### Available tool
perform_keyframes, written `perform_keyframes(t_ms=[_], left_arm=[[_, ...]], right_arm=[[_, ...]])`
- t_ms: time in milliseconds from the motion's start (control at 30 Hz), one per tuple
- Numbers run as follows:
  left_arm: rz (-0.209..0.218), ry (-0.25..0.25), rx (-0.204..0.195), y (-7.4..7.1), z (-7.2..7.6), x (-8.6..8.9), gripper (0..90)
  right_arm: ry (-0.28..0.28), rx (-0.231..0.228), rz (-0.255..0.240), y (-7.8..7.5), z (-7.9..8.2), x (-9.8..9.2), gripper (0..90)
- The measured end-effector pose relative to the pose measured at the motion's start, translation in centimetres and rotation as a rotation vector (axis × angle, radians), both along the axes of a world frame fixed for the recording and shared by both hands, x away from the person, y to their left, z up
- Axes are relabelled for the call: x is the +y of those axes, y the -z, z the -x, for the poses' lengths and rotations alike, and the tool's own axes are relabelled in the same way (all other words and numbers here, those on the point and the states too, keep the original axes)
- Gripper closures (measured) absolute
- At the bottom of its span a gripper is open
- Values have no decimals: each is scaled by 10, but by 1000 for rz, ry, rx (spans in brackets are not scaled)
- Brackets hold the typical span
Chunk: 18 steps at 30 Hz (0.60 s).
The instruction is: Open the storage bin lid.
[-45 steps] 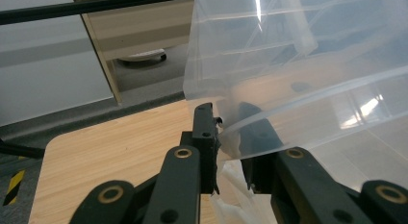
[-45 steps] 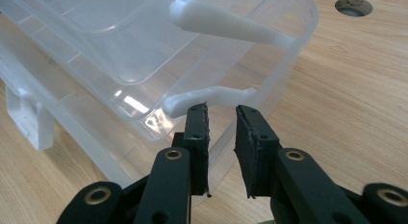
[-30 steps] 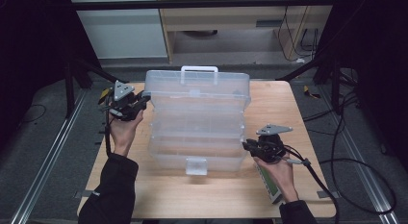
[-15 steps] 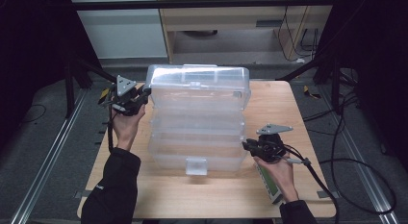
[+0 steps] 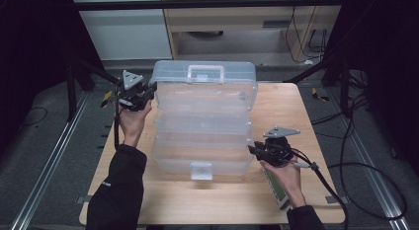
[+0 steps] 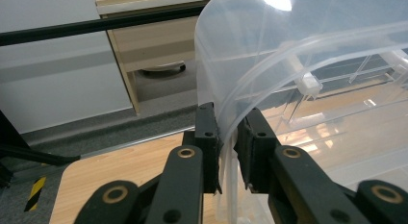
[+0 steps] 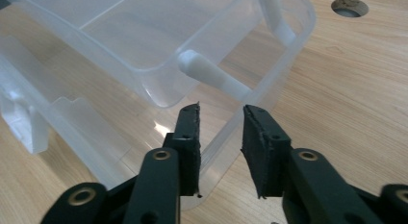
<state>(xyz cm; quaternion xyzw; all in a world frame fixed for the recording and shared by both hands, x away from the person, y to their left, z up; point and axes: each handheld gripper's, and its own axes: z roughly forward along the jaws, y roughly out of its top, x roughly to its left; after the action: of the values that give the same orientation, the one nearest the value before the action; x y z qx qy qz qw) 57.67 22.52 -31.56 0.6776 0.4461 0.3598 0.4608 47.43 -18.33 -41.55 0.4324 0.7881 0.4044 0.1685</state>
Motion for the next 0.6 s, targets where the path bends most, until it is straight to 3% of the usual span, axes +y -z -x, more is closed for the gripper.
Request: perform_keyframes(t_ms=[333, 600], left_arm=[[-4, -2, 7, -2, -5, -1, 791], [-13, -5, 11, -3, -11, -2, 788]], right_arm=[[2, 43, -10, 1, -1, 2, 664], [17, 41, -1, 1, -3, 1, 690]])
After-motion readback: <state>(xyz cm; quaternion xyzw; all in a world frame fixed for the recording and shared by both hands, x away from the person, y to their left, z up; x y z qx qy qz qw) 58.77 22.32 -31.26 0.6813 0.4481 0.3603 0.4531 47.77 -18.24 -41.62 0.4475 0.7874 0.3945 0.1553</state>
